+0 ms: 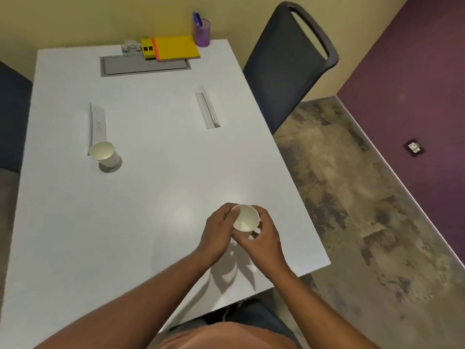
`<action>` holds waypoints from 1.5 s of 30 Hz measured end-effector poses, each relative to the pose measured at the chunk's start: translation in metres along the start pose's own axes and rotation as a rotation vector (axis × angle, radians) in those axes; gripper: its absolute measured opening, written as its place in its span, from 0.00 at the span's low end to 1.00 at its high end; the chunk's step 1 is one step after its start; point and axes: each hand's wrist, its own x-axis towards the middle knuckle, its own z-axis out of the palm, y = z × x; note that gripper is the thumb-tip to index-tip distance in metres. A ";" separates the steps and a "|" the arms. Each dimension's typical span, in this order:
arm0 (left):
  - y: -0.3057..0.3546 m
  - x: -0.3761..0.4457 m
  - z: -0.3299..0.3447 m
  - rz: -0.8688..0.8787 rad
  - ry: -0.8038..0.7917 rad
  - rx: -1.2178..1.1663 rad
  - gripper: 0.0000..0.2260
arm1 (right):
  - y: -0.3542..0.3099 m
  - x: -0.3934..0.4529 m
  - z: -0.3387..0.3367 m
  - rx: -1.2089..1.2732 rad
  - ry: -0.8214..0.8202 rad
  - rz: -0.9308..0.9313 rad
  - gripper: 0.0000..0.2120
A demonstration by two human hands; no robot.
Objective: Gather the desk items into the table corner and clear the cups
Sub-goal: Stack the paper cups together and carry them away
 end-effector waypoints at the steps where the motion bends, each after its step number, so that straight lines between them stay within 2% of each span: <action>1: -0.001 0.004 -0.006 -0.004 0.021 -0.010 0.11 | -0.003 0.008 0.005 0.002 -0.029 -0.002 0.29; 10: -0.001 0.050 -0.041 -0.066 0.248 -0.102 0.11 | -0.011 0.094 0.035 -0.039 -0.309 -0.027 0.30; 13: 0.004 0.069 -0.044 -0.060 0.266 -0.165 0.12 | -0.014 0.129 0.040 -0.053 -0.346 -0.053 0.29; 16: -0.001 0.089 -0.047 -0.039 0.299 -0.218 0.18 | -0.014 0.165 0.045 -0.078 -0.332 -0.069 0.29; 18: -0.014 0.103 -0.051 -0.016 0.350 -0.046 0.20 | -0.014 0.192 0.050 -0.103 -0.306 -0.074 0.30; 20: -0.034 0.120 -0.058 0.018 0.365 0.224 0.22 | -0.013 0.219 0.055 -0.116 -0.283 -0.077 0.31; 24: -0.065 0.164 -0.073 0.026 0.243 0.822 0.27 | -0.011 0.274 0.069 -0.136 -0.274 -0.070 0.32; 27: -0.065 0.189 -0.084 -0.125 0.104 1.119 0.48 | -0.012 0.308 0.081 -0.136 -0.262 -0.068 0.32; 30: -0.063 0.204 -0.087 -0.288 -0.029 1.151 0.65 | -0.014 0.334 0.093 -0.114 -0.258 -0.063 0.30; 33: -0.066 0.210 -0.087 -0.333 -0.115 1.195 0.73 | -0.012 0.355 0.107 -0.109 -0.233 -0.087 0.30; 41: -0.066 0.228 -0.079 -0.516 -0.206 1.250 0.75 | 0.010 0.383 0.141 -0.108 -0.124 -0.159 0.35; 45: -0.064 0.229 -0.078 -0.551 -0.230 1.265 0.74 | 0.023 0.387 0.148 -0.148 -0.080 -0.149 0.36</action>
